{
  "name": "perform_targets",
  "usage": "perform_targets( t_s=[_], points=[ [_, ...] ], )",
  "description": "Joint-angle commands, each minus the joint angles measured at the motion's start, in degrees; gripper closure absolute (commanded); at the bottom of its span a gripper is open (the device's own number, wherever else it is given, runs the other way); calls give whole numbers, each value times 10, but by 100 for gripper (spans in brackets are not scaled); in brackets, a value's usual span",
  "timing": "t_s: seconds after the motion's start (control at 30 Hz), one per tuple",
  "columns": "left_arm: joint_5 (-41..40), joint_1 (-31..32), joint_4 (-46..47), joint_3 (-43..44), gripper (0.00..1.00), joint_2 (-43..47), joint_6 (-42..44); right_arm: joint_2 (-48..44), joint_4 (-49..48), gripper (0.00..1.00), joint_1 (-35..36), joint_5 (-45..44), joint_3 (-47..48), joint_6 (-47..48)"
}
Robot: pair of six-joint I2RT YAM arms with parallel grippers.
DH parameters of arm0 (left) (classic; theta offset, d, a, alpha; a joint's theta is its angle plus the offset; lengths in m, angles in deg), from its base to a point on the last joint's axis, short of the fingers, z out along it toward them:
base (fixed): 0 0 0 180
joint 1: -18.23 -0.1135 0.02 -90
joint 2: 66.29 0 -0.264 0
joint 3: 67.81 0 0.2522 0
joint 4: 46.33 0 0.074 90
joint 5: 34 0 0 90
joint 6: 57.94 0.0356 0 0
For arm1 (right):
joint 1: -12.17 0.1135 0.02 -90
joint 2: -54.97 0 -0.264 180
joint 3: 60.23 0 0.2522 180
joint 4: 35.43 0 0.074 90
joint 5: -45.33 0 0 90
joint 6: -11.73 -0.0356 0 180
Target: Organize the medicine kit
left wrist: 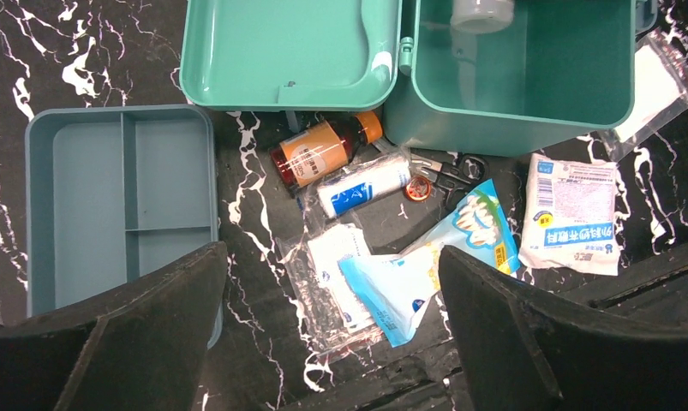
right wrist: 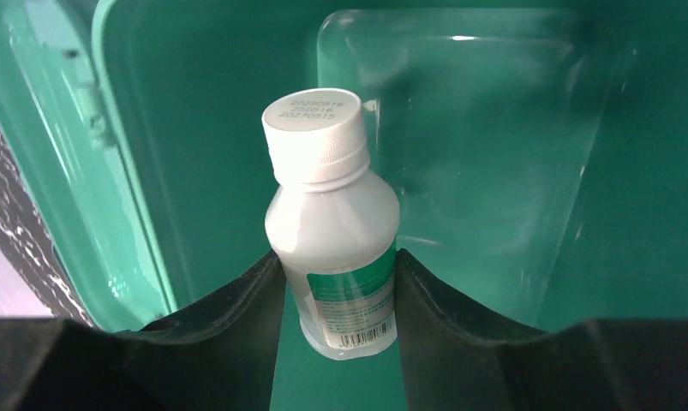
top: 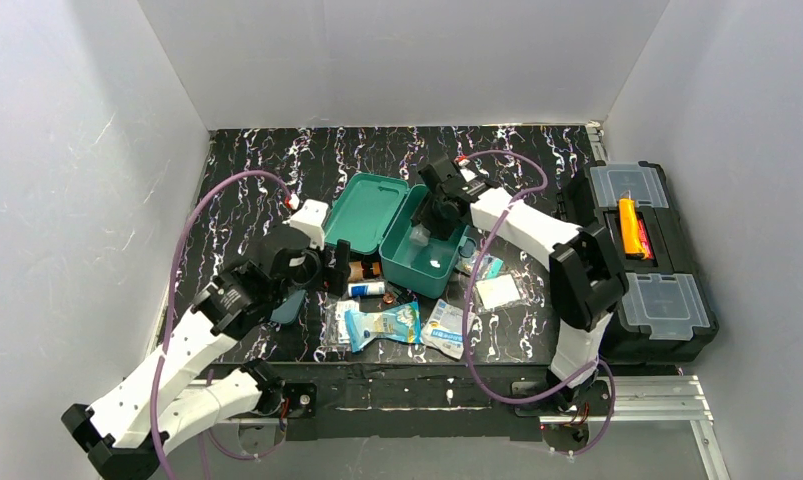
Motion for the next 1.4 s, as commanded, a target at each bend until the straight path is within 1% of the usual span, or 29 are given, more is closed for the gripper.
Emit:
perform_targets(
  t_s=[0.0, 0.1, 0.17, 0.27, 0.37, 0.47, 0.57, 0.63, 0.87, 1.13, 1.27, 1.37],
  points=[
    [0, 2, 48, -39, 6, 39, -17, 27, -14, 83, -4, -12, 50, -41],
    [9, 2, 40, -34, 5, 28, -20, 49, -3, 79, -7, -18, 61, -57],
    [6, 2, 31, -28, 5, 15, -20, 60, -2, 71, -11, -16, 63, -65],
    [16, 2, 30, -28, 4, 8, -21, 77, -1, 64, -14, -10, 75, -67],
    [17, 2, 30, -27, 2, 5, -19, 92, 7, 50, -15, -10, 90, -68],
    [18, 2, 29, -29, 2, 7, -18, 100, 12, 43, -15, -14, 101, -64],
    [18, 2, 29, -28, 2, 7, -18, 103, 17, 30, -15, -17, 111, -60],
    [17, 3, 29, -28, 2, 7, -17, 103, 26, 25, -15, -16, 122, -56],
    [11, 2, 28, -29, 2, 3, -15, 60, 35, 22, -15, -33, 119, -35],
    [1, 2, 25, -29, 2, 2, -14, -30, 42, 21, -8, -31, 90, 34],
    [-2, 2, 24, -29, 2, 0, -14, -92, 54, 21, -1, -22, 51, 75],
    [-5, 3, 23, -29, 2, -1, -14, -154, 47, 20, 1, -14, -1, 102]
  ],
)
